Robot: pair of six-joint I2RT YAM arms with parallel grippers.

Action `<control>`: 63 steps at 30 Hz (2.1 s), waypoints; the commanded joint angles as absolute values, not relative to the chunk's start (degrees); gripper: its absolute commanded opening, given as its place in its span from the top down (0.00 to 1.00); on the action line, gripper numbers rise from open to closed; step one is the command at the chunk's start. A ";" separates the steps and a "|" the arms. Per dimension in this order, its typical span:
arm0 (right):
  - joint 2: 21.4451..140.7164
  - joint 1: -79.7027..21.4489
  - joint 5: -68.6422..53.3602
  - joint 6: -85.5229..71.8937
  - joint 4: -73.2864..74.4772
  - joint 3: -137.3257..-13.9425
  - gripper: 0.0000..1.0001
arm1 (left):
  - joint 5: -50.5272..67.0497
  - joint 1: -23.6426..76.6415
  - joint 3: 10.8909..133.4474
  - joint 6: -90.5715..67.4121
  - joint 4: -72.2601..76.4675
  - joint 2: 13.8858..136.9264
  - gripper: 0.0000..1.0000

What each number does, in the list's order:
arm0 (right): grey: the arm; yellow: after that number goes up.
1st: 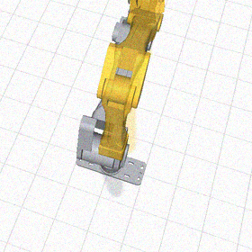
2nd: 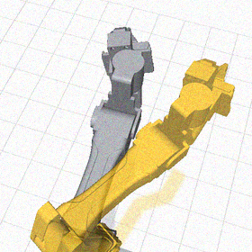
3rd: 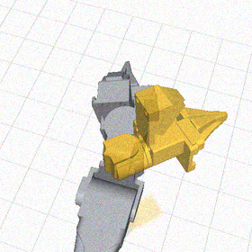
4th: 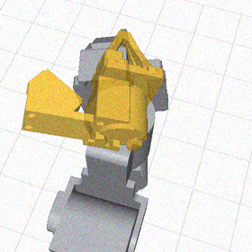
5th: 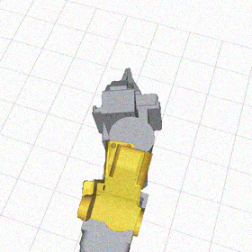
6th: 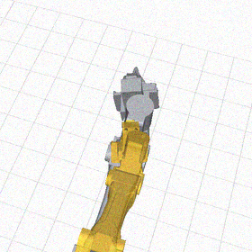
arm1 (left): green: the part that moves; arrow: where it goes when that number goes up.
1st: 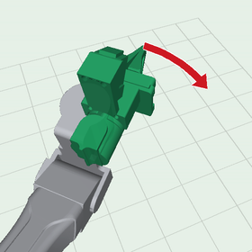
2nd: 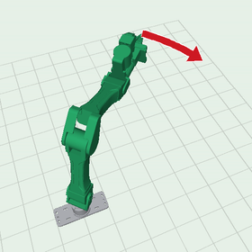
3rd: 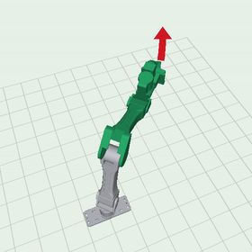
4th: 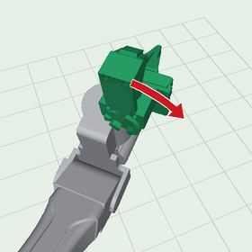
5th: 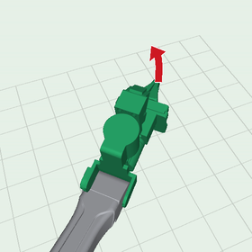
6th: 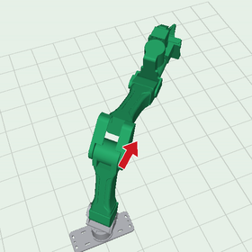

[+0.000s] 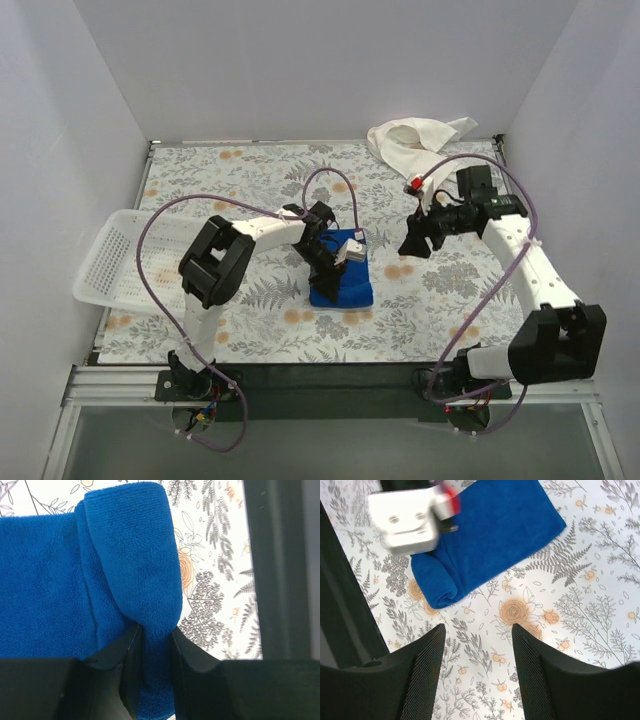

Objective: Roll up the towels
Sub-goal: Roll the towel

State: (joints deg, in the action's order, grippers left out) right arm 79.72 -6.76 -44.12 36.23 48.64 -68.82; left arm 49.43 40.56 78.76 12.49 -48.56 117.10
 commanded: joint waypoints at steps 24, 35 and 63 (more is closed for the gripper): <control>82.88 -51.15 -11.96 39.90 10.11 -43.25 0.40 | 49.31 35.86 88.68 18.28 -60.91 135.18 0.86; 86.13 -50.89 -17.13 41.75 16.78 -42.27 0.99 | 50.97 32.70 89.47 14.15 -58.97 127.89 0.58; 119.87 -32.35 -55.80 36.47 50.61 -72.86 0.99 | 39.11 19.76 64.61 10.69 -27.49 76.91 0.06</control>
State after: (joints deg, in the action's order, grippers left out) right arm 115.52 -32.03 -53.60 34.87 43.20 -72.12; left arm 38.83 17.52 68.86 5.04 -24.82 76.60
